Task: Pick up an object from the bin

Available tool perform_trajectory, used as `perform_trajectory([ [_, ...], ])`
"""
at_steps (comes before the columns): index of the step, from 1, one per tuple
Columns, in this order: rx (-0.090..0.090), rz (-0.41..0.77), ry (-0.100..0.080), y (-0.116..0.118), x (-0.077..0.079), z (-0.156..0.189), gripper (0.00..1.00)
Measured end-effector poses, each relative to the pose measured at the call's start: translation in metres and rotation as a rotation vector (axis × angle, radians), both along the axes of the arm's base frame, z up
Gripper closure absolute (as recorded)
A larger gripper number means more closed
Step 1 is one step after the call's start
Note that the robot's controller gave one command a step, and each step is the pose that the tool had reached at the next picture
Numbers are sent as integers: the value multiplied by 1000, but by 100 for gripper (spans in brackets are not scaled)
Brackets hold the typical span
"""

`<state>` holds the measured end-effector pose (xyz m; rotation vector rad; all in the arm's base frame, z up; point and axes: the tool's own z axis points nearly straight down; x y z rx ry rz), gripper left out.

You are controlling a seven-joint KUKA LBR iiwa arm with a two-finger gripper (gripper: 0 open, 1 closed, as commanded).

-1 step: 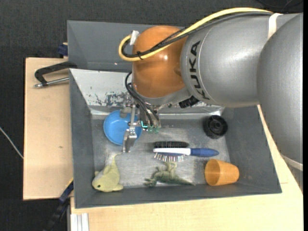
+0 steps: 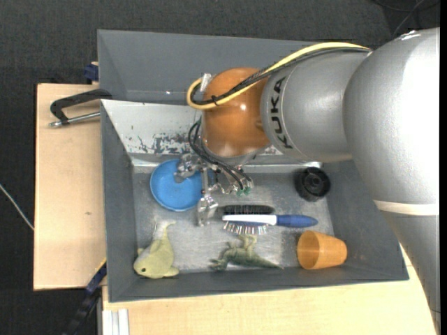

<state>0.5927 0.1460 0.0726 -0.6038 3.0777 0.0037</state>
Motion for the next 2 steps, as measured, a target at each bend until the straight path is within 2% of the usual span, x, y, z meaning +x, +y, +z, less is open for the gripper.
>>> perform_trajectory([
  [1,6,4,7,6,-2,4,100],
  [2,1,106,-11,12,-8,156,100],
])
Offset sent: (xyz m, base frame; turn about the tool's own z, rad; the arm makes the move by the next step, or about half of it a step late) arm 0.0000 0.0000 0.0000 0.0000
